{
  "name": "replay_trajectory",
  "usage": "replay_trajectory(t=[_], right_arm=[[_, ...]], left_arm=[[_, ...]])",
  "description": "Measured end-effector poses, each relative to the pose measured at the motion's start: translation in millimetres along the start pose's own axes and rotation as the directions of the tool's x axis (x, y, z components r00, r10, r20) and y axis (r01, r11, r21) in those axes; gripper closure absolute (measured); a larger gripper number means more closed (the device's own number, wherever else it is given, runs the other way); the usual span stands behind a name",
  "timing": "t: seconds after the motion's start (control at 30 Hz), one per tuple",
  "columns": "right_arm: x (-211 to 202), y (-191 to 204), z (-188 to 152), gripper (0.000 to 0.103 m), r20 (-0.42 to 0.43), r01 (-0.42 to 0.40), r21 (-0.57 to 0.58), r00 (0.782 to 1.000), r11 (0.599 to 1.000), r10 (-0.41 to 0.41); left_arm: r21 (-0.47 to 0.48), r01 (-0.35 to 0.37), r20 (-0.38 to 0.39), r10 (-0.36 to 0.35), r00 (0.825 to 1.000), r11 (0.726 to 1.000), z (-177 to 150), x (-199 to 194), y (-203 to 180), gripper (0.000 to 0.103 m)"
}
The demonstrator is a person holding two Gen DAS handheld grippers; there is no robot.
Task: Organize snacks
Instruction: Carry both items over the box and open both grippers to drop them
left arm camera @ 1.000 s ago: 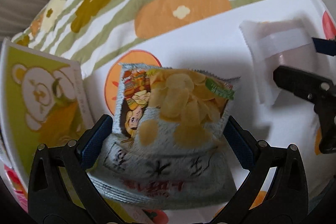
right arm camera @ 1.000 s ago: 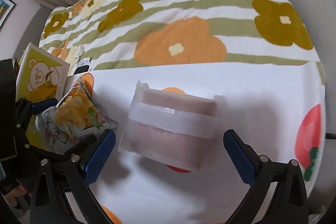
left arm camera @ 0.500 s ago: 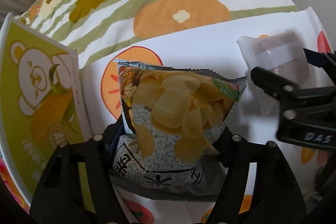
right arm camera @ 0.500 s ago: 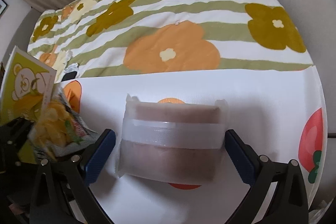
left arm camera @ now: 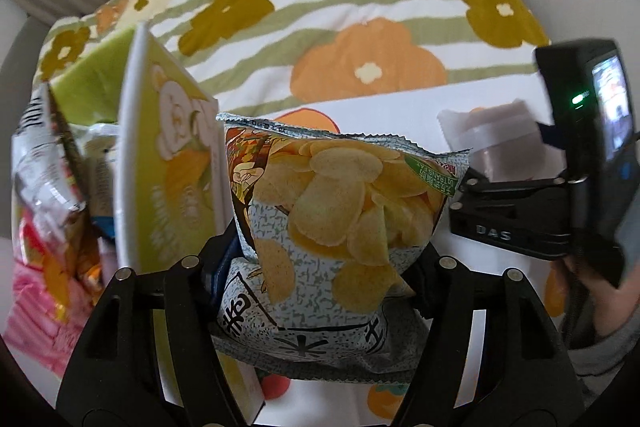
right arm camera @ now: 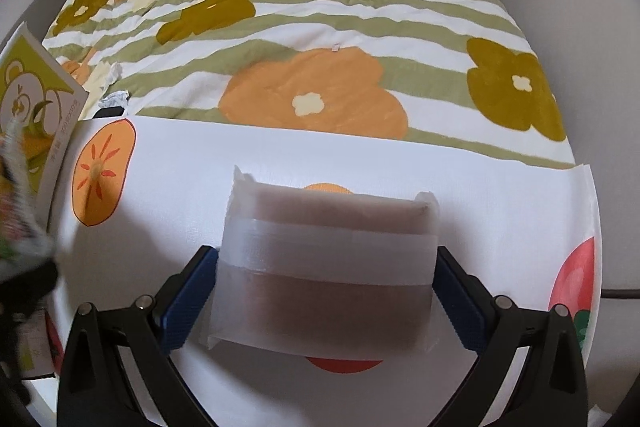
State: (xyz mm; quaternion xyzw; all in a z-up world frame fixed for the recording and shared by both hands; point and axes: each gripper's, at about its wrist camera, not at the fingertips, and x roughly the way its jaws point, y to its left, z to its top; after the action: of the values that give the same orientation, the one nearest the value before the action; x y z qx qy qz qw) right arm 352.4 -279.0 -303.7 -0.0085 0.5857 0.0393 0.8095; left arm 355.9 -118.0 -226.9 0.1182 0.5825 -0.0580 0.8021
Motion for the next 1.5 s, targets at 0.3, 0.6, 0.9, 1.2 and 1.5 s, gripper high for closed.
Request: replay_trajectory(t=[0.3, 0.6, 0.9, 1.2, 1.5], right_arm=[[-16, -6, -9, 0.031, 0.029, -0.046, 0.004, 0.999, 0.999, 0.046], [-94, 23, -15, 0.031, 0.136, -0.124, -0.028, 0.983, 0.992, 0.126], [-199, 121, -3, 0.031, 0.293, -0.248, -0.118, 0.916, 0.961, 0.273], [-216, 216, -5, 0.031, 0.309, -0.292, -0.147, 0.894, 0.945, 0.324], [-210, 252, -5, 0.031, 0.310, -0.260, -0.093, 0.910, 0.961, 0.276]], left_arm=[[-0.051, 0.012, 0.093, -0.007, 0.996, 0.999, -17, -50, 10, 0.039], [-0.123, 0.059, 0.240, -0.028, 0.970, 0.991, -38, -126, 66, 0.039], [-0.171, 0.039, 0.309, 0.016, 0.951, 0.985, -59, -165, 179, 0.039], [-0.174, 0.041, 0.262, 0.006, 0.965, 0.984, -61, -131, 275, 0.038], [-0.112, 0.062, 0.258, -0.031, 0.966, 0.992, -61, -109, 295, 0.000]])
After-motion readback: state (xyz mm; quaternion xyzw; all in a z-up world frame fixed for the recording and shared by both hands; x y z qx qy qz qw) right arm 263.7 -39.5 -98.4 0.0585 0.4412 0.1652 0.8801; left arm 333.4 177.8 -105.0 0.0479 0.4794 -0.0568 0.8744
